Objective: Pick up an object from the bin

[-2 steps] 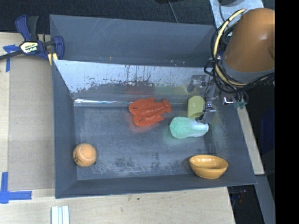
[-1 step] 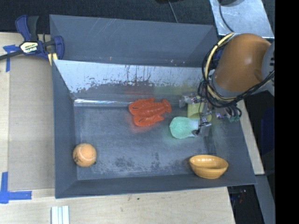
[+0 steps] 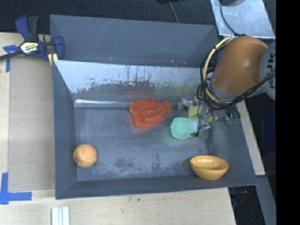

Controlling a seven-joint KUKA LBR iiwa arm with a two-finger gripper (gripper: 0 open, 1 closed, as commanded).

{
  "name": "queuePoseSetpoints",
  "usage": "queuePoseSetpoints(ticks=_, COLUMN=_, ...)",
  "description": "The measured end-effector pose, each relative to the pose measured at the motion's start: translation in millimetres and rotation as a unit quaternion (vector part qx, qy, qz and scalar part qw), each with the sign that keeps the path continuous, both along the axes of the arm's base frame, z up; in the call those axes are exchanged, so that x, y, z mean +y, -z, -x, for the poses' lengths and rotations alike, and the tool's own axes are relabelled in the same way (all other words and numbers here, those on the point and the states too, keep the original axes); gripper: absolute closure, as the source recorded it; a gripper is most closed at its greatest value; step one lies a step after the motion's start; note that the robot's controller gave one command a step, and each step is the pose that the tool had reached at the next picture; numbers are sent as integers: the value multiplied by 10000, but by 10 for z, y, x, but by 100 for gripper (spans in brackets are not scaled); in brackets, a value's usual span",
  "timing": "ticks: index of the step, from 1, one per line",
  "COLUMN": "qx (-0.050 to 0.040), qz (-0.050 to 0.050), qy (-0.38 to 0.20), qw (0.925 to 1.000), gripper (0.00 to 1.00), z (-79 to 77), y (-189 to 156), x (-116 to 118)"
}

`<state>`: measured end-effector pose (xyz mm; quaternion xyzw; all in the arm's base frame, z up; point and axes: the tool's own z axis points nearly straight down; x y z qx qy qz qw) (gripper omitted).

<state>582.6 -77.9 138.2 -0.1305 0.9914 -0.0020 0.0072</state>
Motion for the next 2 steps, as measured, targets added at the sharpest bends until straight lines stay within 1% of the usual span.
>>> queuePoseSetpoints(ticks=1, qx=-25, qz=20, qy=-1105, qw=9939, gripper=0, z=166, y=397, x=24)
queuePoseSetpoints(ticks=2, qx=-59, qz=-10, qy=430, qw=9991, gripper=100, z=50, y=176, x=-181)
